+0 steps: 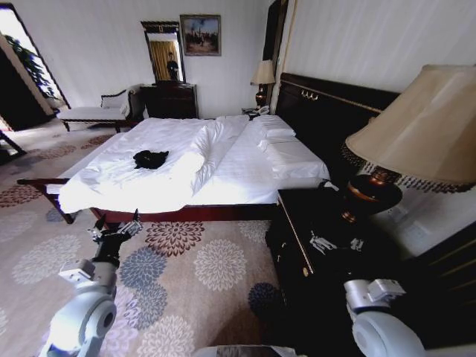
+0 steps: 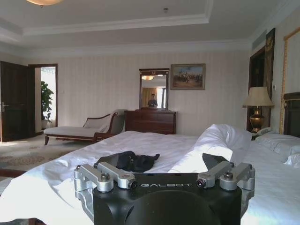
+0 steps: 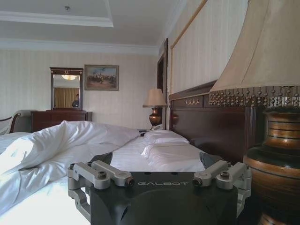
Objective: Fold the clothes on the bed.
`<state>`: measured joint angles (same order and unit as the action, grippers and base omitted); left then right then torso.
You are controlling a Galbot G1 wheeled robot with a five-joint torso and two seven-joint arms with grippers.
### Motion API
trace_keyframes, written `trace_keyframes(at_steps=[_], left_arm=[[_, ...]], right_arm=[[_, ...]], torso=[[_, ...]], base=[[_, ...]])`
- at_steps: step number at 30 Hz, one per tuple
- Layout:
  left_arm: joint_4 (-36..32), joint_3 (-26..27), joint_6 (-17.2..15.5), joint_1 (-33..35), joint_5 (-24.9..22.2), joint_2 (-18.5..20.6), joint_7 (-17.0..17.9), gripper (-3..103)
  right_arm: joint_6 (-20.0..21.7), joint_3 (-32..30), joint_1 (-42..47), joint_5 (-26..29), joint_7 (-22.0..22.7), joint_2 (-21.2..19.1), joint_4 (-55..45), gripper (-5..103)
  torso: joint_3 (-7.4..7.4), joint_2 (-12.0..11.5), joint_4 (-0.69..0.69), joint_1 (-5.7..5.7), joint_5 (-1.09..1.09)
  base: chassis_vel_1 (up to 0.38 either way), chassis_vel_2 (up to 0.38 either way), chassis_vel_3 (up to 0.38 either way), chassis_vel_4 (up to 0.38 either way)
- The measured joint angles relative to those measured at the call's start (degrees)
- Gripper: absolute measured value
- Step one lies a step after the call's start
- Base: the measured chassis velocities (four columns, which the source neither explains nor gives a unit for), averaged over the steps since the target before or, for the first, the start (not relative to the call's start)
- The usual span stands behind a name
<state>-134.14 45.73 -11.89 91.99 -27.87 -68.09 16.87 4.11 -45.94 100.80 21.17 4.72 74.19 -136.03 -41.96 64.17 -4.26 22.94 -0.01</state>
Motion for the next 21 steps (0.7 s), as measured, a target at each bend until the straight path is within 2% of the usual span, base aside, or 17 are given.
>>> trace_keyframes(at_steps=[21], left_arm=[[0.17, -0.57, 1.08, 0.82, -0.08, -0.12, -1.22, 100]], right_arm=[[0.61, 0.04, 1.53, -2.18, -0.14, 1.32, -1.1, 100]], torso=[[0.0, 0.0, 0.0, 0.0, 0.0]], base=[[-0.002, 0.002, 0.001, -0.001]])
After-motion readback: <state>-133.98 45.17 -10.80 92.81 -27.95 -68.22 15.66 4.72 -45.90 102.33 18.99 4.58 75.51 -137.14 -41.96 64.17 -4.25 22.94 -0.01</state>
